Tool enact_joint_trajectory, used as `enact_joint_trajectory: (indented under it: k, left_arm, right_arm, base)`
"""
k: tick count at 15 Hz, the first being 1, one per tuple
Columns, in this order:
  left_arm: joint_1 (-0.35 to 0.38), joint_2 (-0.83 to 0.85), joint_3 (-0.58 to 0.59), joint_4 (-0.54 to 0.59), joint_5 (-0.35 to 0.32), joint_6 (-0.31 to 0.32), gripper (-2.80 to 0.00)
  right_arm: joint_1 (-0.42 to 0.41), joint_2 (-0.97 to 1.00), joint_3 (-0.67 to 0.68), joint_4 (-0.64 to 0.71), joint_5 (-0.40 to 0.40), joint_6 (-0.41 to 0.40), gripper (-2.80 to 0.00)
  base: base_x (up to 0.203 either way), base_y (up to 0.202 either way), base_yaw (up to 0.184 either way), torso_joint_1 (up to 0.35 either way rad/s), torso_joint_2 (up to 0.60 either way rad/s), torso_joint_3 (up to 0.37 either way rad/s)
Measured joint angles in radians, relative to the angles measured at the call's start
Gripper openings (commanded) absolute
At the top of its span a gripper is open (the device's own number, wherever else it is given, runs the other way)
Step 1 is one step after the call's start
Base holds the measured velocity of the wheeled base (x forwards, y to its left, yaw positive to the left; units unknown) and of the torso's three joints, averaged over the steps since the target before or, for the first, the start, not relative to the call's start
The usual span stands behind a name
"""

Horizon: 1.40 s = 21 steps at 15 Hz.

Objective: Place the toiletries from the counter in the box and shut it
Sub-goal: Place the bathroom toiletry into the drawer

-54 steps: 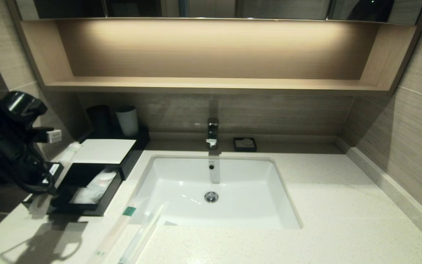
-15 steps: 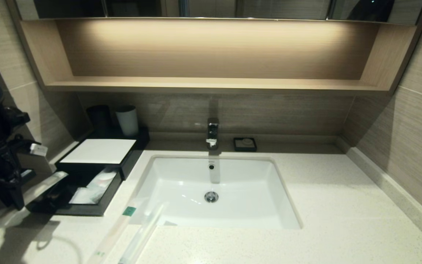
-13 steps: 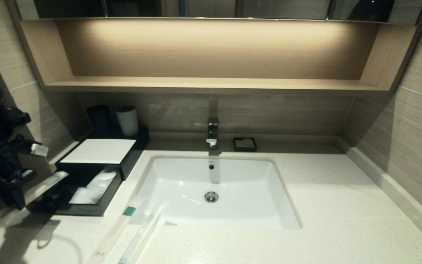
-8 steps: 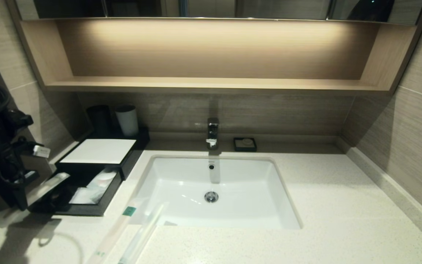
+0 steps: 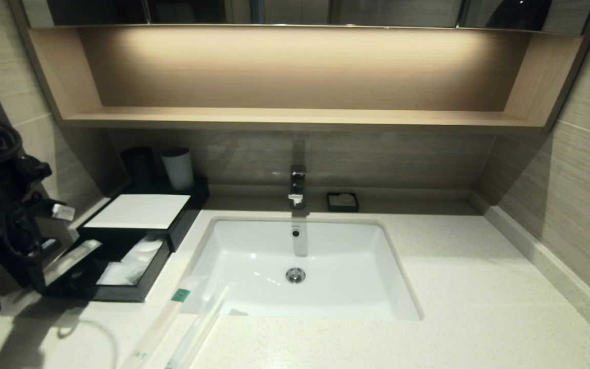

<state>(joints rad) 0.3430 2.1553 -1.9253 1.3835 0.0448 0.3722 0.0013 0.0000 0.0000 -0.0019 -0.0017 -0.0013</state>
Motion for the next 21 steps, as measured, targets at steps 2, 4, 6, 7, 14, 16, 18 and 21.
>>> enact_joint_trajectory:
  k: [2,4,6,7,14,16,18,21]
  left_arm:
    - [-0.003,0.008,0.000,-0.018,0.000,0.000,-2.80]
    - [-0.007,0.016,0.000,-0.037,0.000,-0.001,-2.80]
    - [-0.012,0.022,0.000,-0.043,-0.001,-0.002,-2.80]
    - [-0.015,0.024,0.000,-0.051,-0.001,-0.002,-2.80]
    - [-0.021,0.034,0.000,-0.097,-0.011,-0.002,-2.80]
    - [-0.023,0.036,0.000,-0.103,-0.031,-0.002,-2.80]
    - [-0.023,0.040,0.000,-0.112,-0.032,-0.001,-2.80]
    - [-0.023,0.050,0.000,-0.135,-0.033,-0.002,-2.80]
  right_arm:
    - [0.000,0.000,0.000,0.001,0.000,0.000,-2.80]
    - [0.000,0.000,0.000,0.001,0.000,0.000,-2.80]
    - [0.000,0.000,0.000,0.000,0.000,0.000,-2.80]
    - [0.000,0.000,0.000,0.000,0.000,0.000,-2.80]
    - [0.000,0.000,0.000,0.000,0.001,0.000,-2.80]
    - [0.000,0.000,0.000,0.000,0.000,0.000,-2.80]
    - [0.000,0.000,0.000,0.001,0.000,0.000,-2.80]
    - [0.000,0.000,0.000,0.001,0.000,0.000,-2.80]
  base:
    - [0.000,0.000,0.000,0.000,0.00,0.000]
    - [0.000,0.000,0.000,0.000,0.00,0.000]
    - [0.000,0.000,0.000,0.000,0.00,0.000]
    - [0.000,0.000,0.000,0.000,0.00,0.000]
    - [0.000,0.000,0.000,0.000,0.00,0.000]
    - [0.000,0.000,0.000,0.000,0.00,0.000]
    - [0.000,0.000,0.000,0.000,0.00,0.000]
    - [0.000,0.000,0.000,0.000,0.00,0.000]
